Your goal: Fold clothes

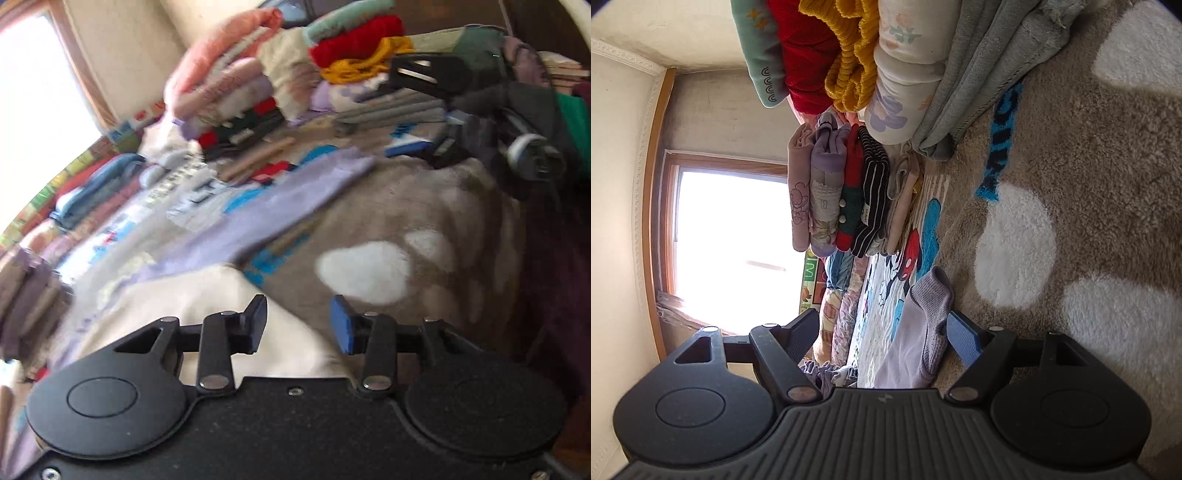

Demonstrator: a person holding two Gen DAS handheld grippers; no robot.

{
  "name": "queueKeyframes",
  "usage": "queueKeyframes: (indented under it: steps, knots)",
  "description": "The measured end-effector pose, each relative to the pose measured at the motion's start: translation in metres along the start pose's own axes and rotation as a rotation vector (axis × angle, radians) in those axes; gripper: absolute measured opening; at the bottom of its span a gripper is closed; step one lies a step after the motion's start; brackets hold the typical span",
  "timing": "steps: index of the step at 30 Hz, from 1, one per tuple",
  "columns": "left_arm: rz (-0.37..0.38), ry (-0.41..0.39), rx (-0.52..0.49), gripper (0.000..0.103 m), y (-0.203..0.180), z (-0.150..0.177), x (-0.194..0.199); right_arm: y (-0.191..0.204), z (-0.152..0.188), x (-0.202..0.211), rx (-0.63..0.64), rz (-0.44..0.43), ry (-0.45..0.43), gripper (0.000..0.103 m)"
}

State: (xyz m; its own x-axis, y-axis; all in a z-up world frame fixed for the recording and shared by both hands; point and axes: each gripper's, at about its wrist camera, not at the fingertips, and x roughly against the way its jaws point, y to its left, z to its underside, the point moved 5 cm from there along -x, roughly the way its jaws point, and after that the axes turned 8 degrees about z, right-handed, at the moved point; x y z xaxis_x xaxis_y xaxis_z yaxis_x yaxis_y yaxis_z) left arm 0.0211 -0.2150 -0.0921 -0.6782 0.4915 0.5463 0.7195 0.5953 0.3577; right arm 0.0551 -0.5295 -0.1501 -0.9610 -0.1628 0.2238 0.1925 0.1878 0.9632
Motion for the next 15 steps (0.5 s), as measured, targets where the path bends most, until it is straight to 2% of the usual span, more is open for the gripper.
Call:
queueKeyframes:
  steps: [3,8,10,11,12,14,15]
  knots:
    - [-0.112,-0.006,0.177,0.035,0.054,0.001,-0.004,0.001,0.001,-0.001,0.021,0.011,0.010,0.076]
    - [-0.026,0.221,0.275,0.034,0.059,0.055,-0.054,0.003,0.003,-0.002,0.028,0.019,0.011,0.076]
    - [-0.042,0.165,0.316,0.034,0.054,0.054,-0.045,0.003,0.004,-0.002,0.037,0.023,0.013,0.076]
    - [-0.014,0.137,0.320,0.036,0.052,0.048,-0.034,0.004,0.005,-0.002,0.044,0.025,0.014,0.076]
    - [-0.022,0.104,0.306,0.038,0.050,0.042,-0.024,0.004,0.005,-0.002,0.049,0.026,0.017,0.076]
    - [-0.119,0.068,0.266,0.037,0.051,0.036,-0.011,0.004,0.005,-0.002,0.053,0.027,0.021,0.076]
    - [-0.151,0.062,0.310,0.038,0.056,0.040,-0.009,0.004,0.005,-0.002,0.051,0.027,0.020,0.076]
